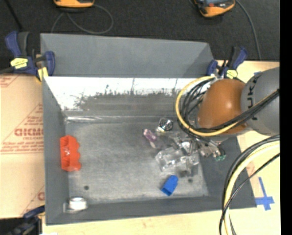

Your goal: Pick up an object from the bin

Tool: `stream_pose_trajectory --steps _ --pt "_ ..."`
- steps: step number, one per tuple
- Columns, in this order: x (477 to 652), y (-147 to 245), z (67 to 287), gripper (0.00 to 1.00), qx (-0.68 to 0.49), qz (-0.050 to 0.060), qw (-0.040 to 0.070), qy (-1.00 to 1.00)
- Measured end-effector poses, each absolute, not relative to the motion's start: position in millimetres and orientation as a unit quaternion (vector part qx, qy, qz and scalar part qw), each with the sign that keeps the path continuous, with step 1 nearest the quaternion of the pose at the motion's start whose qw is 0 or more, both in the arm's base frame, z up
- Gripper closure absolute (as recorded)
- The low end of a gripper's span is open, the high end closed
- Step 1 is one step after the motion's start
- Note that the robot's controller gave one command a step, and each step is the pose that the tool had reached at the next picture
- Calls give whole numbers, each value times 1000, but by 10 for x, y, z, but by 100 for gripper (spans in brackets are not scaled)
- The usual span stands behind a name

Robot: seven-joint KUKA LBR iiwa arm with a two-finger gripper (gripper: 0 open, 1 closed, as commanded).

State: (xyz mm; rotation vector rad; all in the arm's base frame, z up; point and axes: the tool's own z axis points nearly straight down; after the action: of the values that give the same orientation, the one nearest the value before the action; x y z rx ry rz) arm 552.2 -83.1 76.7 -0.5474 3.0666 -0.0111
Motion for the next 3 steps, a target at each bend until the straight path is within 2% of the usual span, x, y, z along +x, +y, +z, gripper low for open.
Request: stream_pose_trajectory --steps 1,2,3 --pt "5377 -820 1027 0 -152 -1 5 988" --pt "5459 -818 1007 0 -143 0 3 990" --pt "5562 -838 762 0 -178 -1 11 984"
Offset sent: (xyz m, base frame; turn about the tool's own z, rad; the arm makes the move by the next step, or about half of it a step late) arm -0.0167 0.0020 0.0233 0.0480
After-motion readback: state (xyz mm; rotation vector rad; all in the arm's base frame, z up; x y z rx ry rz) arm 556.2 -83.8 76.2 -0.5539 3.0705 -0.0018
